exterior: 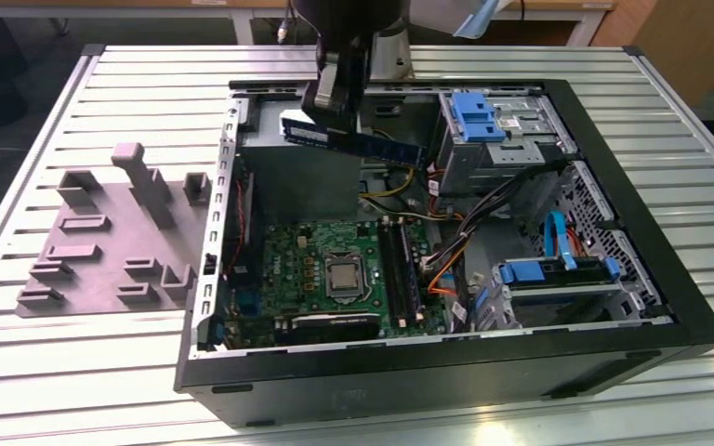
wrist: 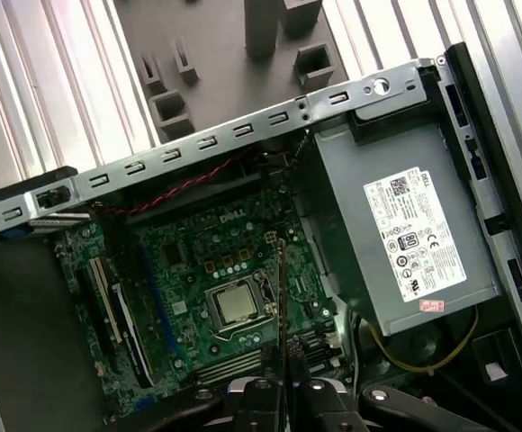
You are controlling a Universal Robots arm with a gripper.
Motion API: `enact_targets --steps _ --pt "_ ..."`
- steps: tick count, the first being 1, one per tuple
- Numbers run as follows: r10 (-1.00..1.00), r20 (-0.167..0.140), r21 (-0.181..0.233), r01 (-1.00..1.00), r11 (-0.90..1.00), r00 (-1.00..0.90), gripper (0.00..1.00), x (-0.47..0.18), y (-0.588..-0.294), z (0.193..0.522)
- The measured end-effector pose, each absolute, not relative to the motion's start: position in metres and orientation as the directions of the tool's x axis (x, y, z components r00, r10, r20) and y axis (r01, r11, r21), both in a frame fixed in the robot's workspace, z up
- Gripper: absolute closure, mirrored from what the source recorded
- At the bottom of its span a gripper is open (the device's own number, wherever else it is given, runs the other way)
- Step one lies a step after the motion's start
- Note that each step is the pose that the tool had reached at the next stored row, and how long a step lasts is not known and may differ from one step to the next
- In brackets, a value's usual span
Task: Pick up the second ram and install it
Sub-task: 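Insert the second ram into the second slot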
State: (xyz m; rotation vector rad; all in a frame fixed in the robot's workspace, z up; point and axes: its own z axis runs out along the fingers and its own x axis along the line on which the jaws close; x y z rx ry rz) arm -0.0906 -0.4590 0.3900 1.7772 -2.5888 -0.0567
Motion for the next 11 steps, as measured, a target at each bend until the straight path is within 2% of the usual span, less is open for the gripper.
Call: enact_targets --steps 11 --pt "-0.857 -0.019 0.03 -0.857 0.514 -0.515 0.86 -0.0906 -0.459 0.3883"
